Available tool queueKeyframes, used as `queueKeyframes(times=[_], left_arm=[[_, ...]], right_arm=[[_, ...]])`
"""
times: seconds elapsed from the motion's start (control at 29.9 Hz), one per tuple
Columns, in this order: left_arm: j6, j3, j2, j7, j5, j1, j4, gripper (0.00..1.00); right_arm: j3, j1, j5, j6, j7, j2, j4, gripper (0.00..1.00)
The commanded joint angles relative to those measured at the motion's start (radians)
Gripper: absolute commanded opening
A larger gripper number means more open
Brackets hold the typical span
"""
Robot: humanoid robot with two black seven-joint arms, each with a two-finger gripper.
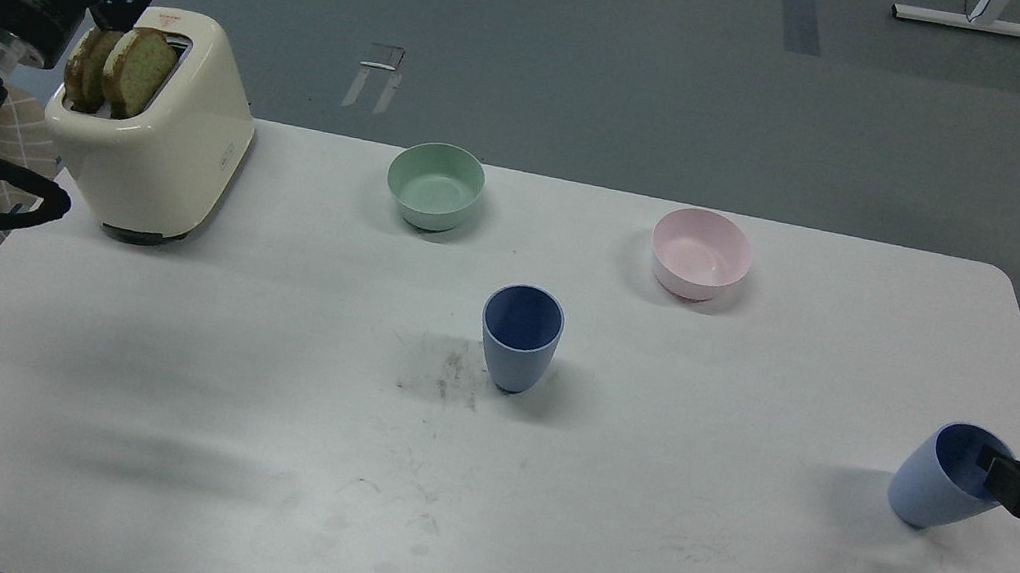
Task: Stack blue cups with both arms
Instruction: 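Reach the right gripper to the other blue cup and grasp it, then lift the blue cup with the right gripper toward the centered cup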
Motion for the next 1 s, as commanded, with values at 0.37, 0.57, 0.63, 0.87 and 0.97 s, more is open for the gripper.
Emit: queueKeyframes(times=[0.37, 0.57, 0.63, 0.87, 0.97], left_arm=[[-0.003, -0.001, -0.010, -0.002, 0.002, -0.001, -0.001, 0.97], [-0.003, -0.001, -0.005, -0.002, 0.002, -0.004, -0.001, 0.97], [-0.003, -0.001, -0.001, -0.002, 0.002, -0.004, -0.001, 0.98], [-0.005, 0.000, 0.010, 0.000, 0.002, -0.004, -0.001, 0.97], [-0.005, 0.000, 0.013, 0.002, 0.002, -0.004, -0.001, 0.97]], right_arm=[[-0.007, -0.009, 0.004, 0.000, -0.002, 0.003, -0.003, 0.00], [0.030, 0.018, 0.016, -0.005, 0.032, 0.002, 0.005, 0.00], [0.076, 0.060, 0.020, 0.001, 0.041, 0.003, 0.009, 0.00], [0.065, 0.262, 0.057, 0.012, 0.044, 0.041, 0.026, 0.00], [-0.012, 0.412, 0.059, 0.023, 0.046, 0.115, 0.020, 0.00]])
